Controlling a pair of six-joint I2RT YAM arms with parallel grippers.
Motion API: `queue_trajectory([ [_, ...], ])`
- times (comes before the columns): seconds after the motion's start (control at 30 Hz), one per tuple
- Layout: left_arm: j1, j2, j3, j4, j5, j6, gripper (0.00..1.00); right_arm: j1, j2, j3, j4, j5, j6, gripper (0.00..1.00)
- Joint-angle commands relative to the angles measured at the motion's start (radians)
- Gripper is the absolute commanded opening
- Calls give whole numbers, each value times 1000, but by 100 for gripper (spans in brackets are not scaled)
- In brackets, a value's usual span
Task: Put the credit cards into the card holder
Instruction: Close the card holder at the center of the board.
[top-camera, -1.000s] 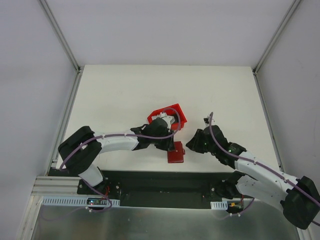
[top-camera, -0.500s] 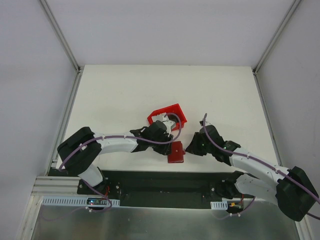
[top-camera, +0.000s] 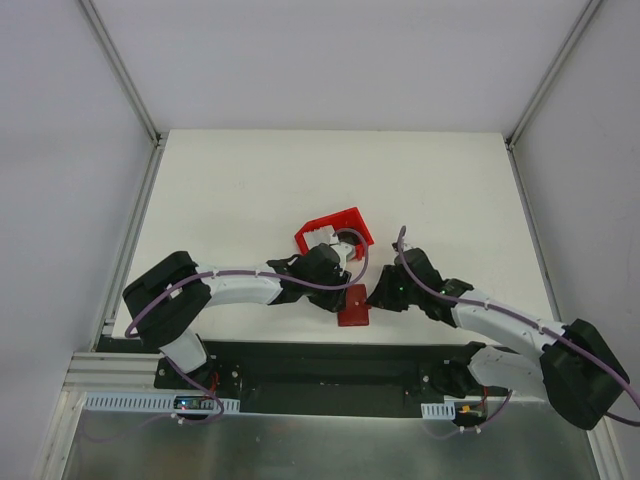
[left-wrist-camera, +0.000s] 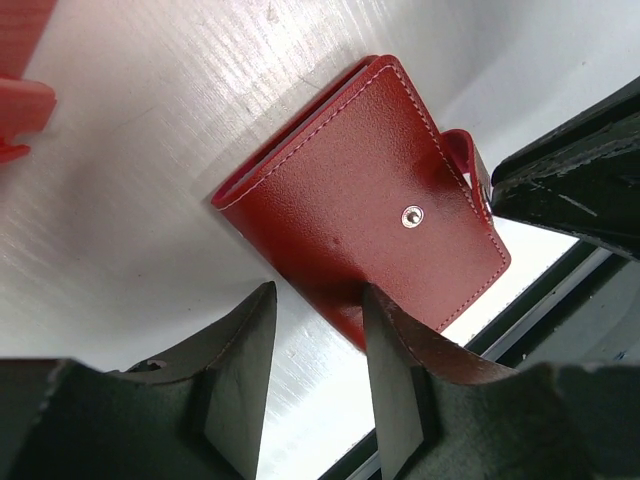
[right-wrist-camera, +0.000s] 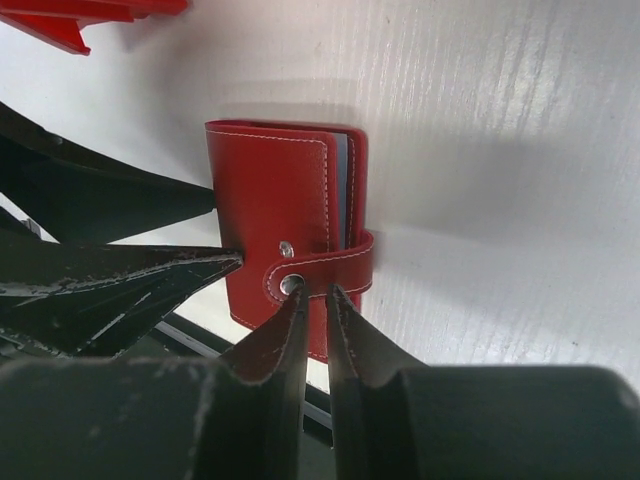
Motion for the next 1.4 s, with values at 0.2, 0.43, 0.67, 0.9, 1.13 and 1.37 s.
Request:
queue_trajectory([
  [0.2, -10, 16, 24, -46, -55, 5, 41, -3, 78, 68, 70, -52, -22, 15],
  [0.43, -11, 19, 18, -46, -69, -9, 41, -3, 106, 77, 81, -60, -25, 15],
  [0.67, -11, 24, 21, -44, -64, -12, 41, -3, 141, 96, 81, -69, -42, 15],
  [0.9, -10, 28, 26, -44, -61, -12, 42, -3, 158, 113, 81, -84, -60, 16],
  [1.13, -11, 24, 27, -46, -62, -12, 42, -5, 175, 134, 65, -80, -86, 17],
  [1.37, -10, 24, 29, -46, -66, -14, 42, -3, 215, 159, 22, -86, -114, 17],
])
